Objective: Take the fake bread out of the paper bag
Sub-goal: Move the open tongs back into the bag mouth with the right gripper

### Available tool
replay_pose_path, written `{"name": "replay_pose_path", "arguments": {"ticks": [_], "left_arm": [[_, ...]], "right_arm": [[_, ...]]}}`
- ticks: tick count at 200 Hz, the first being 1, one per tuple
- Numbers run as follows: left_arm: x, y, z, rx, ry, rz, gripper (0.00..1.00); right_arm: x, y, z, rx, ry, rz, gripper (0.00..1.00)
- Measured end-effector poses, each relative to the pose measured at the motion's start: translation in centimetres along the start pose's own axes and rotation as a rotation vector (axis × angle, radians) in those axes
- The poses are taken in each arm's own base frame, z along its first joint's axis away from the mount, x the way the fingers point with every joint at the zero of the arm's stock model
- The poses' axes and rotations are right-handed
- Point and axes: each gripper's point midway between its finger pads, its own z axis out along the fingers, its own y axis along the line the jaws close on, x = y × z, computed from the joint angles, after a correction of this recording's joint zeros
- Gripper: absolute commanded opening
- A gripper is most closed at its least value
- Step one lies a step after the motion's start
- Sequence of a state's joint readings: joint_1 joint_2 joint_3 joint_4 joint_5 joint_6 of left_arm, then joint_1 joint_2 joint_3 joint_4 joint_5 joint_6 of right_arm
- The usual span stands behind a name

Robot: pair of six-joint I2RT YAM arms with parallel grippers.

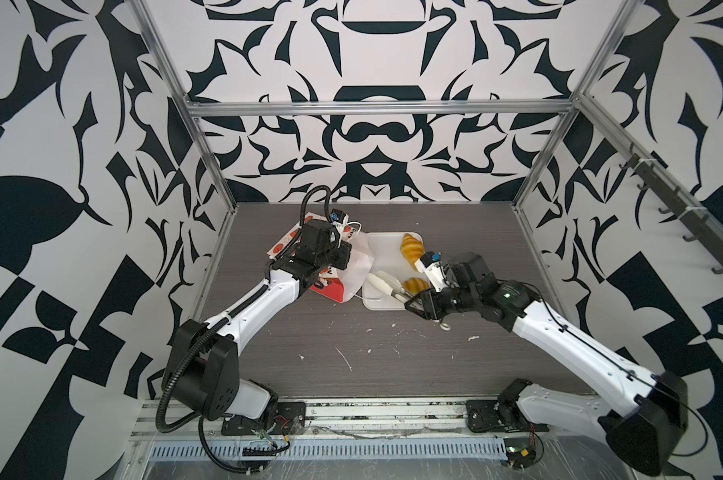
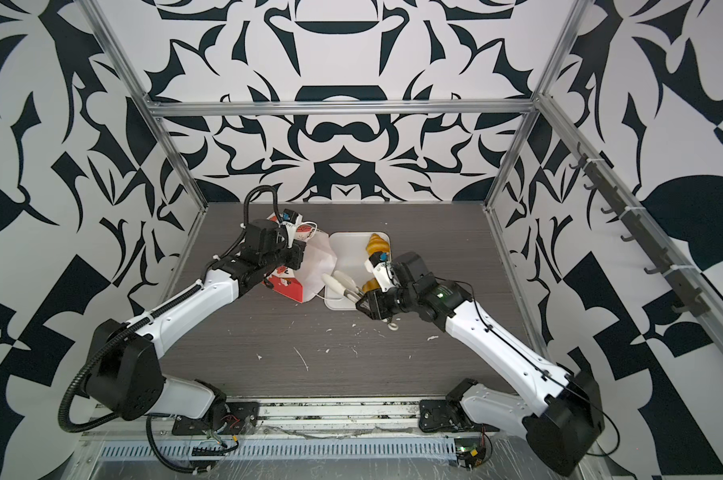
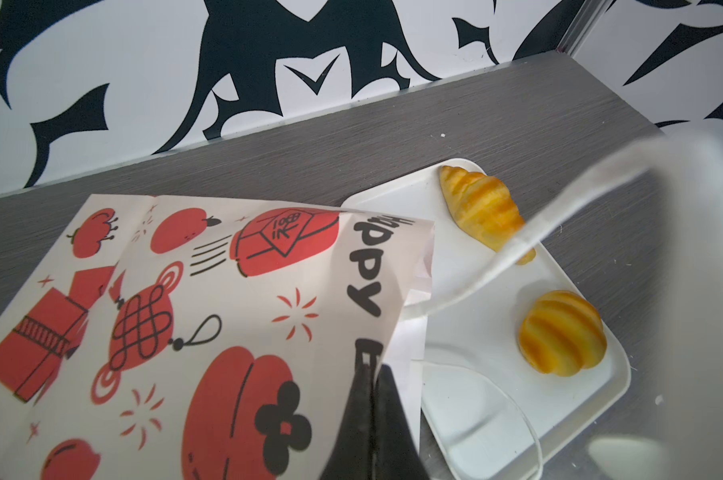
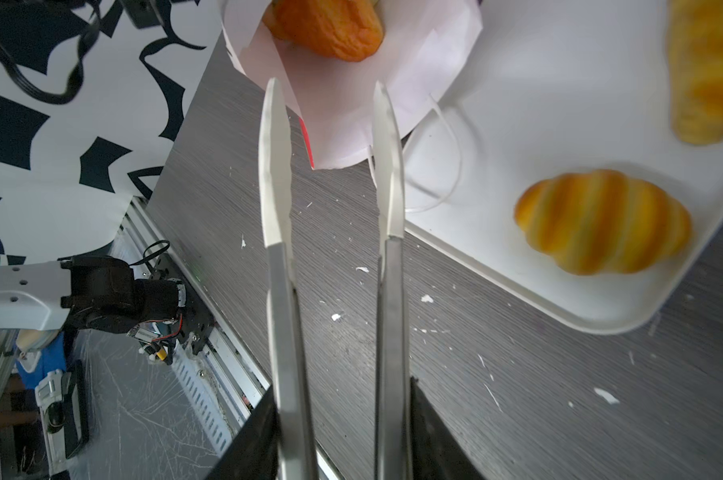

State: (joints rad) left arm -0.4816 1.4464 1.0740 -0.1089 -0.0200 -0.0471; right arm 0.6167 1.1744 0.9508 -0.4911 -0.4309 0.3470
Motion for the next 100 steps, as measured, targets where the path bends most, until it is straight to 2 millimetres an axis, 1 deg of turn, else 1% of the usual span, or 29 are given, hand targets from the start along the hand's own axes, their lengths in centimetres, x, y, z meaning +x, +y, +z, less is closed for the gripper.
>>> {"name": "replay_pose_path", "arguments": {"ticks": [28, 60, 76, 100], "left_arm": [[-0.1, -0.1, -0.6, 0.002, 0.03, 0.057, 0.0], [-0.2, -0.2, -1.5, 0.007, 0.038, 0.154, 0.0], [0.0, -0.3, -1.9, 0.013, 0.028, 0.216, 0.0], [0.8, -0.5, -1.9, 0.029, 0.032, 0.296, 0.0]], "right_arm": [[-0.7, -1.1, 4.1, 0.003, 0.025, 0.025, 0.47], [-1.5, -1.9, 7.9, -0.003, 0.021, 0.057, 0.46], [-1.9, -1.9, 9.5, -0.013, 0.016, 0.069, 0.46], [-2.7, -1.2, 11.5, -0.041, -0.002, 0.079, 0.46]]}}
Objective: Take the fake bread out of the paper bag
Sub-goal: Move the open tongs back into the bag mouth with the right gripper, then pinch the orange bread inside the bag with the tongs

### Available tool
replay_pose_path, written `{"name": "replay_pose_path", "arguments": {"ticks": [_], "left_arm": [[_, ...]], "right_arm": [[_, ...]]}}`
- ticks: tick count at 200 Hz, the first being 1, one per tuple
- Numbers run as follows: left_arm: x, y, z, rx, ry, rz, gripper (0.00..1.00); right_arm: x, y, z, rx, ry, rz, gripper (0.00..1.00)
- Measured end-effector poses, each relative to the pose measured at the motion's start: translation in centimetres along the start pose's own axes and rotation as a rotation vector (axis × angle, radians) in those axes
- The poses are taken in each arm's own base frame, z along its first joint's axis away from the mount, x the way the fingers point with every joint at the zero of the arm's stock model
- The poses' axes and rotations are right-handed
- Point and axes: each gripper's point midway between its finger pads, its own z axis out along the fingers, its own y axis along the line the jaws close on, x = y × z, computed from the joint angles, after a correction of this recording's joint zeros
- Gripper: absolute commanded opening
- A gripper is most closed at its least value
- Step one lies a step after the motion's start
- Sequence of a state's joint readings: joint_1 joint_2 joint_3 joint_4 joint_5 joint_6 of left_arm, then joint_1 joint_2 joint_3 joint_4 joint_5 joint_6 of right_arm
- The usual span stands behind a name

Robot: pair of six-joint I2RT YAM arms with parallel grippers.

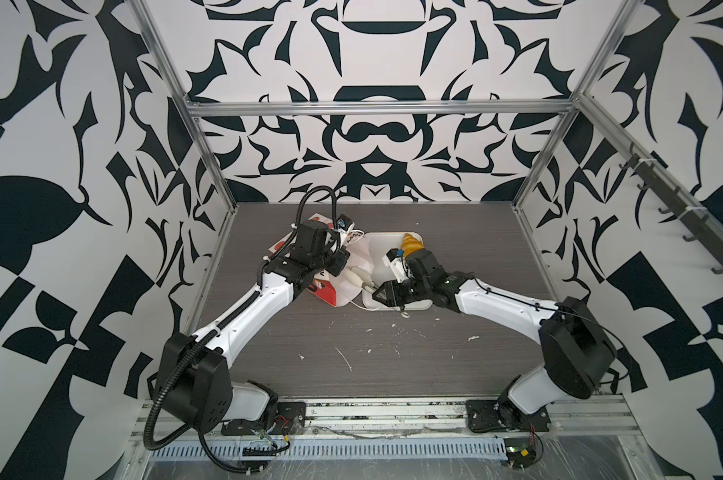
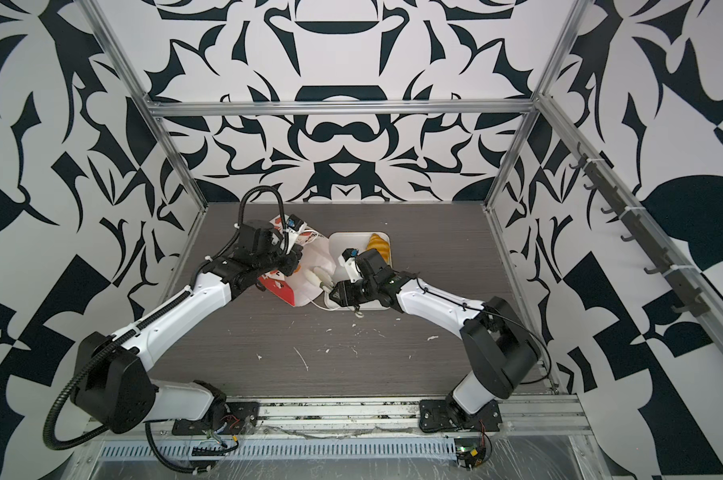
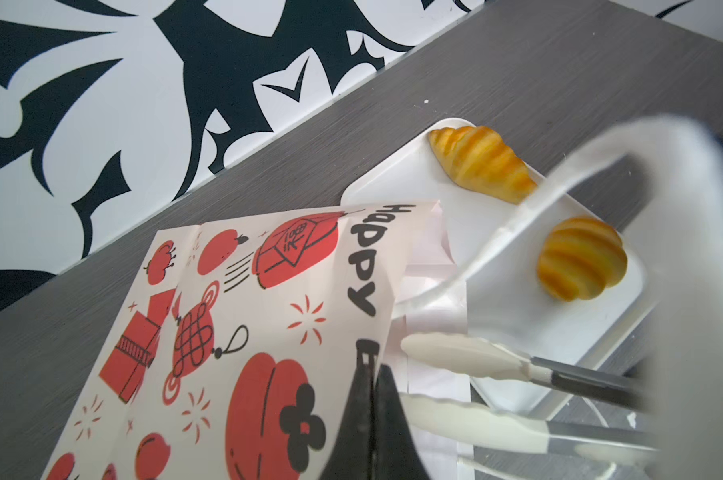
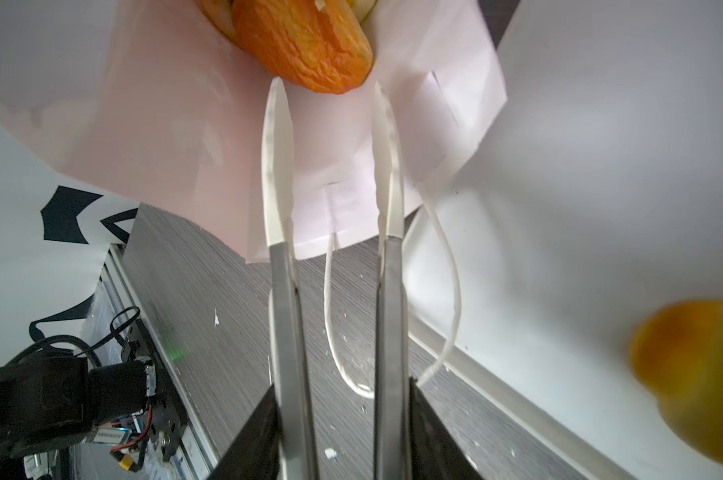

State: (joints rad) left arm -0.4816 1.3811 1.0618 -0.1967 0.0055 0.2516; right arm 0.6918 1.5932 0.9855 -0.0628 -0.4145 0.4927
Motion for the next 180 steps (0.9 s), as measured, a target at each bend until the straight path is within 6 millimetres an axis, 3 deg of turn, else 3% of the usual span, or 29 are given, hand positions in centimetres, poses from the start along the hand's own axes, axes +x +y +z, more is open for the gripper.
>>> {"name": "replay_pose_path", "arguments": {"ticks": [48, 98, 145, 180], "left_arm": [[0.5, -0.4, 0.9, 0.023, 0.013, 0.086, 0.0], [0.9, -0.5, 1.2, 0.027, 0.008, 0.106, 0.0], [0.8, -0.8, 1.0, 0.037, -0.003, 0.109, 0.0], [0.6, -0.9, 0.5, 0.041, -0.017, 0.109, 0.0]], "right_arm": [[-0.2, 1.1, 2.9, -0.01, -0.013, -0.024, 0.5], [-0.9, 2.2, 3.8, 0.084, -0.04, -0.227, 0.52], [-1.9, 0.1, 3.9, 0.207, -0.064, -0.305, 0.54], [-3.2, -0.8, 5.3, 0.241, -0.063, -0.319, 0.54]]}}
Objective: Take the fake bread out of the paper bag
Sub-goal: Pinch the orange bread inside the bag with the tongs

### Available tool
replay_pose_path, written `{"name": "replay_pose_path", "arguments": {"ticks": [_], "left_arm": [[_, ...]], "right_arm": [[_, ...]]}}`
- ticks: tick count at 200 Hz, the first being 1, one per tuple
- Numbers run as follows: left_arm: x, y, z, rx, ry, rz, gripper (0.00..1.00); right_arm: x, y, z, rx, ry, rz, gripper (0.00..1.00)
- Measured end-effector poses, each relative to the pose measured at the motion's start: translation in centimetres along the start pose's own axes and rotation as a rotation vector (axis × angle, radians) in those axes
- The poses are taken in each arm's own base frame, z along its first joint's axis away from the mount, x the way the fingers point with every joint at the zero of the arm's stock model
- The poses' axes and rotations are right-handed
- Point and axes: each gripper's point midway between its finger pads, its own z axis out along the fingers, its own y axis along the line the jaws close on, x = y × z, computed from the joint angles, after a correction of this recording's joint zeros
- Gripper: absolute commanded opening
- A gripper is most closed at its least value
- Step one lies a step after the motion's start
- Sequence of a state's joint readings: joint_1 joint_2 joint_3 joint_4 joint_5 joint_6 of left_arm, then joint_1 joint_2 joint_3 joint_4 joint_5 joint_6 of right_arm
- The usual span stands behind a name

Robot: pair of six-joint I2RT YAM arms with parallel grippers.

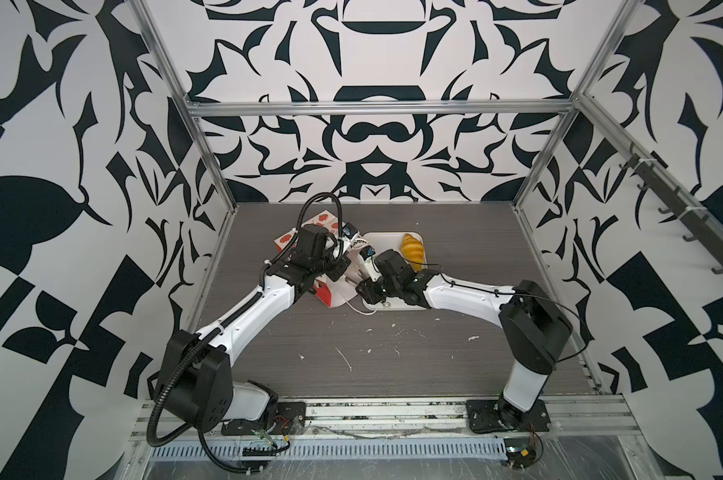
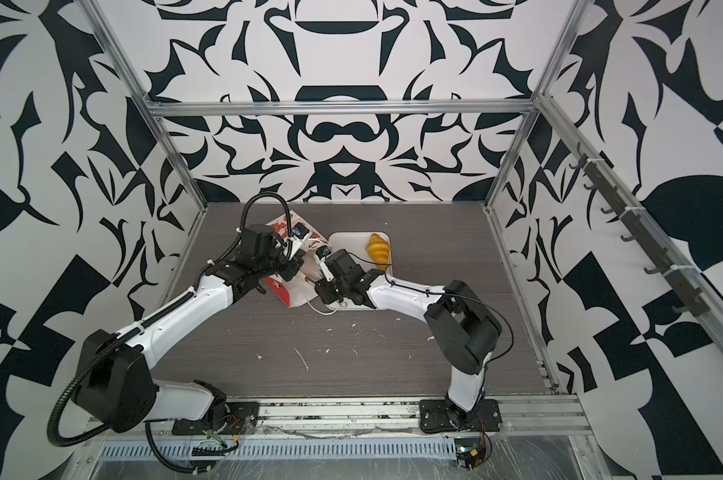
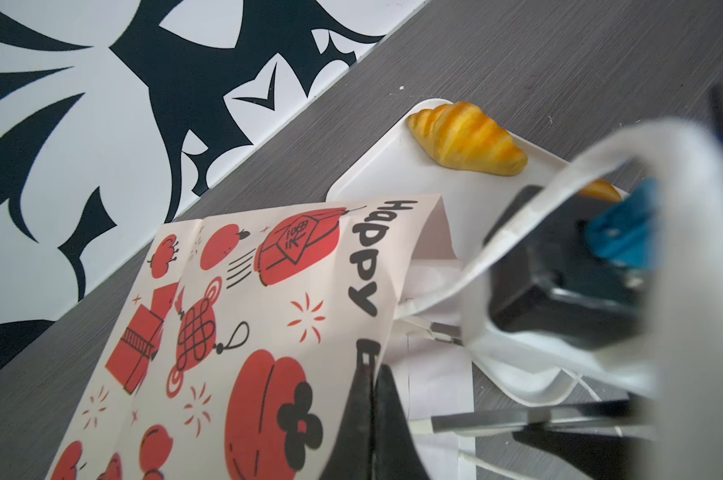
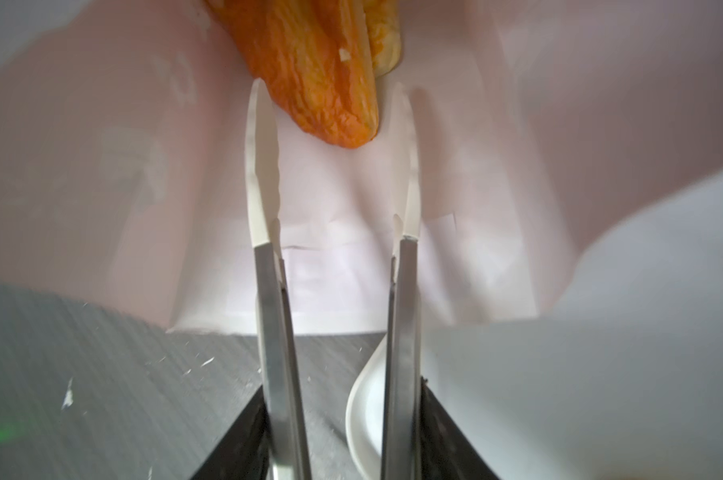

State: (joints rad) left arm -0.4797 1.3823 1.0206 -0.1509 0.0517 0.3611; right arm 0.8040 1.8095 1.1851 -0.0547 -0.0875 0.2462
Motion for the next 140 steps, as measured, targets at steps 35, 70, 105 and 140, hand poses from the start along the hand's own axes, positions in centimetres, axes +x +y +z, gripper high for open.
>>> {"name": "replay_pose_path", "arguments": {"ticks": [35, 70, 105, 140], "left_arm": [[-0.2, -0.1, -0.2, 0.005, -0.009, 0.001, 0.0], [-0.4, -0.2, -0.2, 0.014, -0.015, 0.001, 0.0], [-0.4, 0.1, -0.3, 0.007, -0.02, -0.002, 0.0], [-0.5, 0.2, -0.3, 0.002, -0.024, -0.003, 0.0]], "right_arm": [[-0.3, -0.6, 1.1, 0.0, 0.008, 0.006, 0.54], [-0.5, -0.8, 1.9, -0.024, 0.017, 0.023, 0.53], [-1.2, -0.5, 2.7, -0.055, 0.017, 0.027, 0.53], [-1.4, -0.4, 3.6, -0.071, 0.027, 0.029, 0.51]]}}
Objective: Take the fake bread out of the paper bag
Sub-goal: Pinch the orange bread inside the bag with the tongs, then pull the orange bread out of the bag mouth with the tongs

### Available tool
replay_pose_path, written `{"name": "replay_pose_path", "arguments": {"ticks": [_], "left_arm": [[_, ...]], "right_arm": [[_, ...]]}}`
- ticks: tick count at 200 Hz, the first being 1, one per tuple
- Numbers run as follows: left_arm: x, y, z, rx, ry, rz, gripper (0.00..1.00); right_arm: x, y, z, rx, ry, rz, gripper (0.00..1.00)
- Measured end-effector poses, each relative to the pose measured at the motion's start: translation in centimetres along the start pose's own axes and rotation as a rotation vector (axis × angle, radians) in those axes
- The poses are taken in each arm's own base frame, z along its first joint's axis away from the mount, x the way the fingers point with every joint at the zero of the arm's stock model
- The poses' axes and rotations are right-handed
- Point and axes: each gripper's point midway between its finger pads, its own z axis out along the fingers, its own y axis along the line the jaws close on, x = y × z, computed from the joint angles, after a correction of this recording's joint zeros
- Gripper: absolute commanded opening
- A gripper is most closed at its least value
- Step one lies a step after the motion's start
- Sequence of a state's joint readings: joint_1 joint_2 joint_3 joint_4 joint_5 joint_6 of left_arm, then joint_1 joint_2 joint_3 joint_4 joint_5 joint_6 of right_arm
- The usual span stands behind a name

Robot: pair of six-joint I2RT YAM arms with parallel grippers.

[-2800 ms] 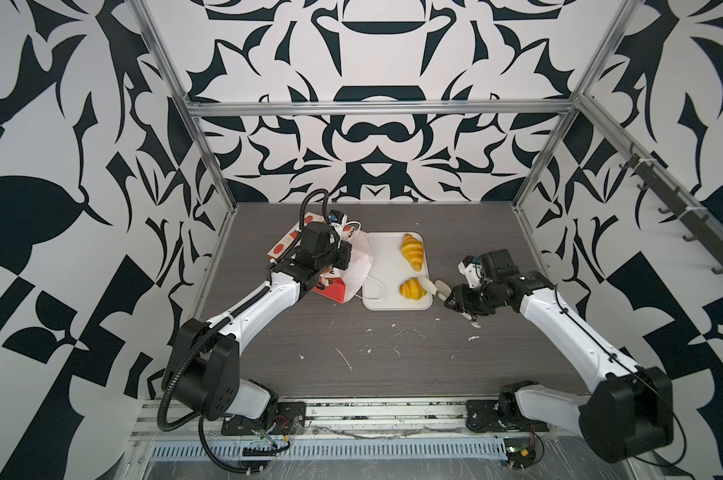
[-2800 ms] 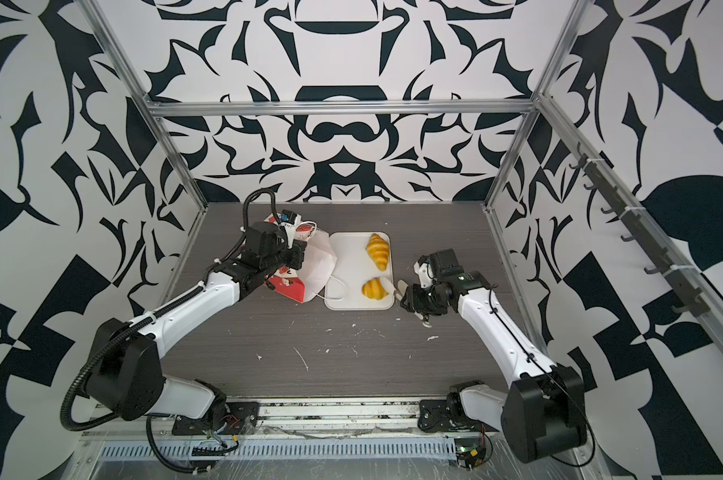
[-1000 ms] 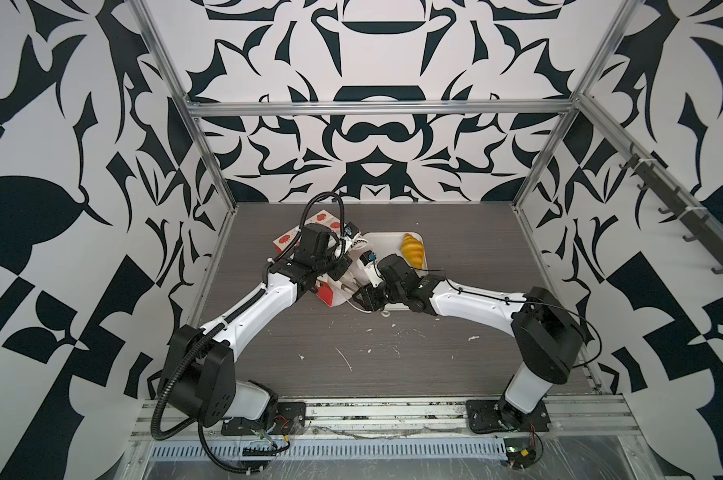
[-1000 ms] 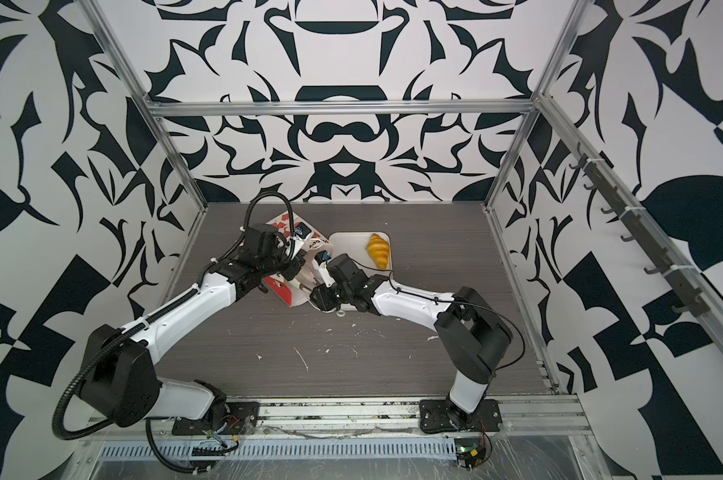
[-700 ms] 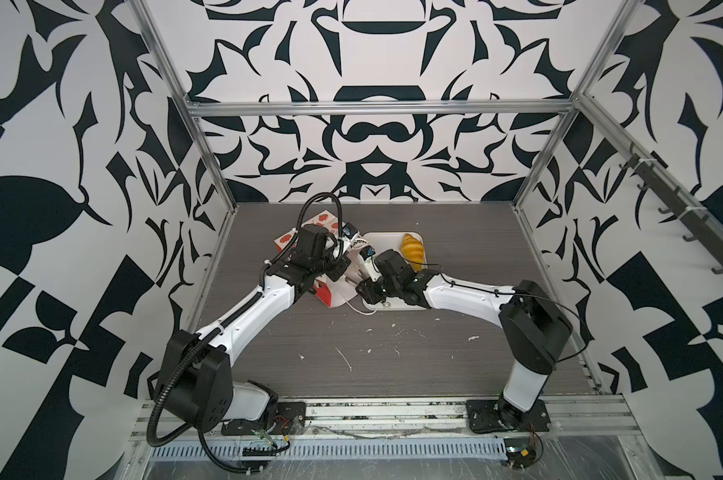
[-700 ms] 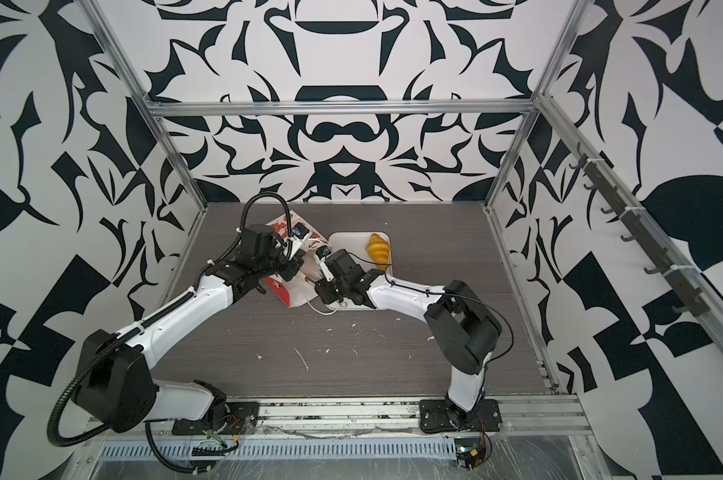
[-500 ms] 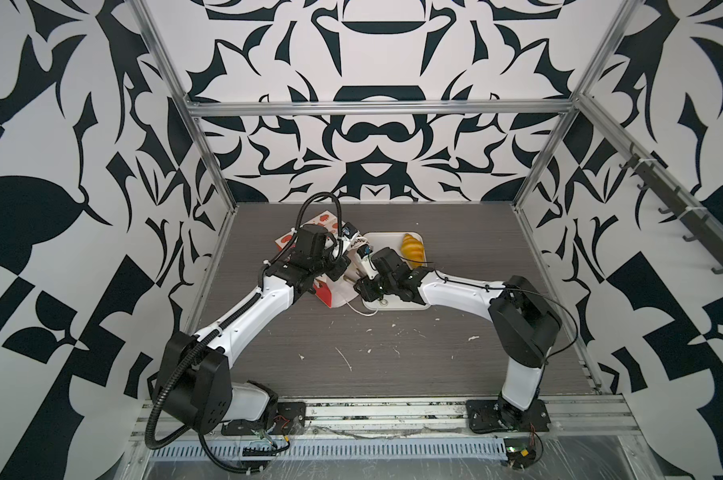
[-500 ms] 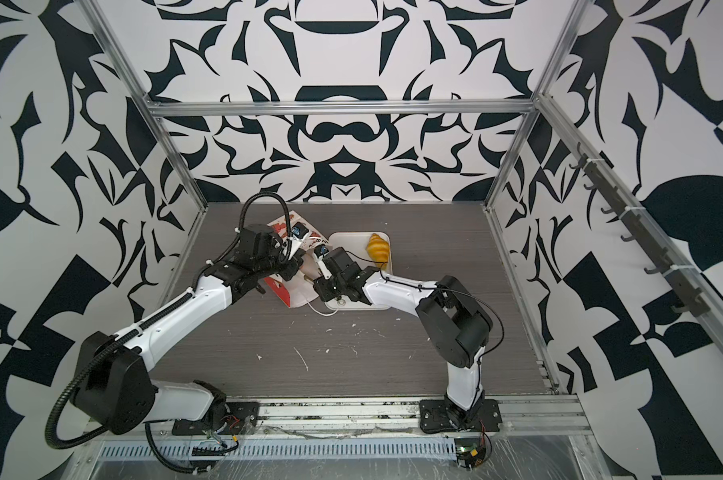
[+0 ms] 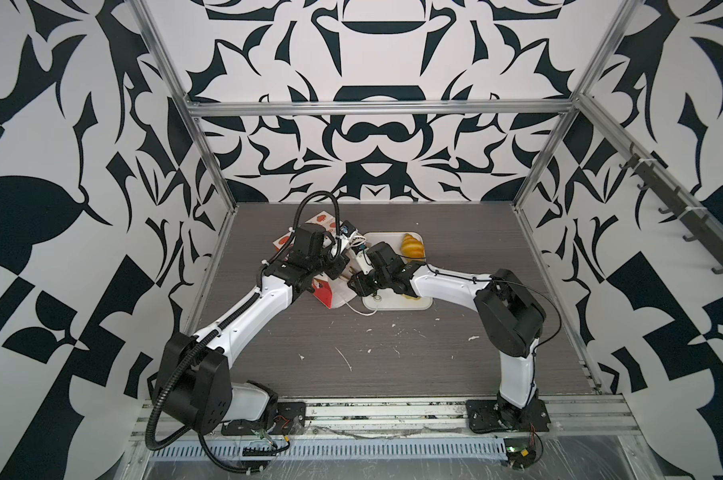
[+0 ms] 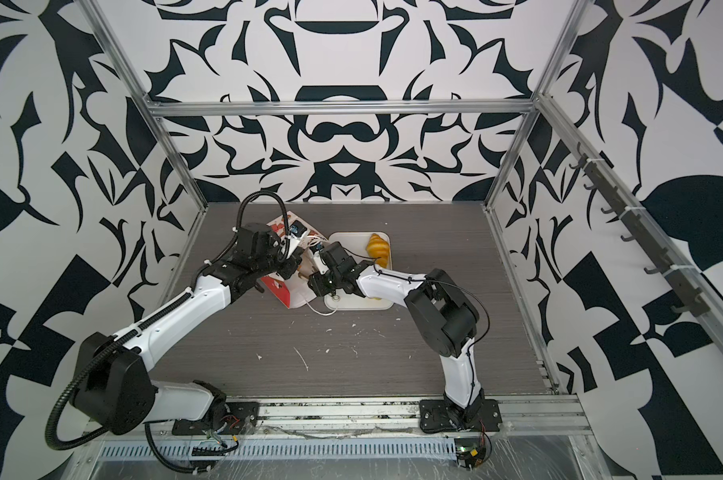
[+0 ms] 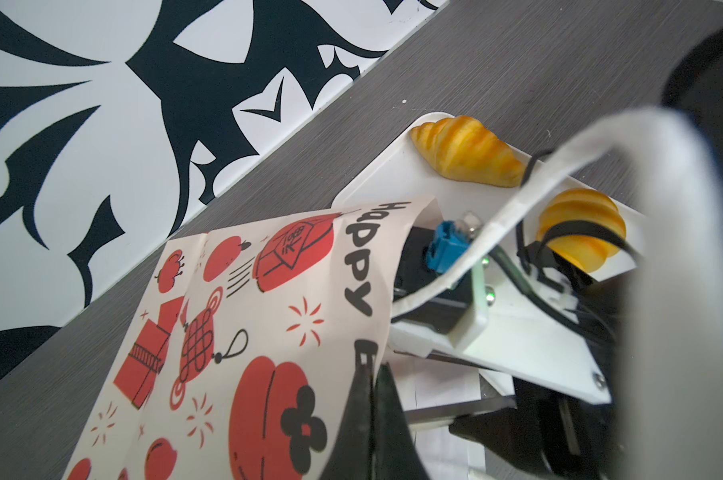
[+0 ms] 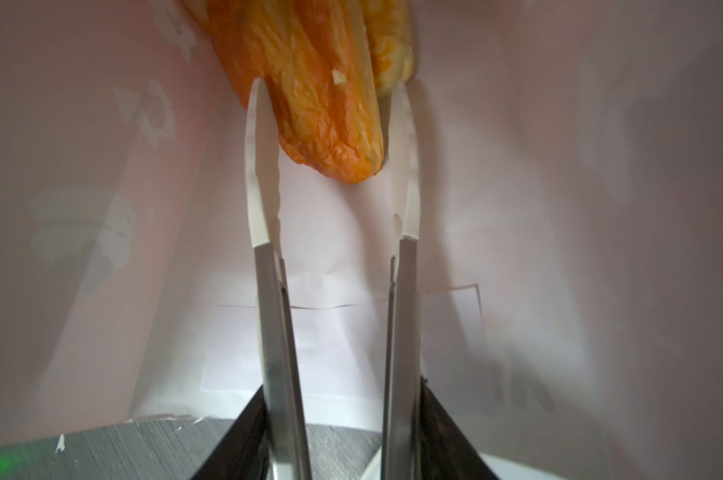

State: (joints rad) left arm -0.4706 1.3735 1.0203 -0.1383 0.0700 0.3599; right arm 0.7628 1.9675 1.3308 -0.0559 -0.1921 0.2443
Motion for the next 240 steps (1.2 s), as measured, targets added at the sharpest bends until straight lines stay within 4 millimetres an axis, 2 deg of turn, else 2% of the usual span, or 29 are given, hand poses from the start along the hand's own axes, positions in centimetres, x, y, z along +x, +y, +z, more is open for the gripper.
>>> {"name": "replay_pose_path", "arguments": {"ticks": [33, 99, 204, 240], "left_arm": [[0.1, 0.0, 0.0, 0.001, 0.003, 0.0, 0.0], [0.3, -0.1, 0.1, -0.002, 0.004, -0.003, 0.0], [0.0, 0.4, 0.2, -0.031, -0.011, -0.015, 0.0], [-0.2, 0.7, 0.2, -0.052, -0.017, -0.015, 0.0]], "right_arm": [[0.4, 0.0, 0.7, -0.015, 0.017, 0.002, 0.43], [0.5, 0.0, 0.3, -0.018, 0.021, -0.001, 0.32], [-0.1, 0.9, -5.1, -0.014, -0.022, -0.003, 0.27], [1.0, 0.8, -7.3, 0.005, -0.007, 0.003, 0.26]]}}
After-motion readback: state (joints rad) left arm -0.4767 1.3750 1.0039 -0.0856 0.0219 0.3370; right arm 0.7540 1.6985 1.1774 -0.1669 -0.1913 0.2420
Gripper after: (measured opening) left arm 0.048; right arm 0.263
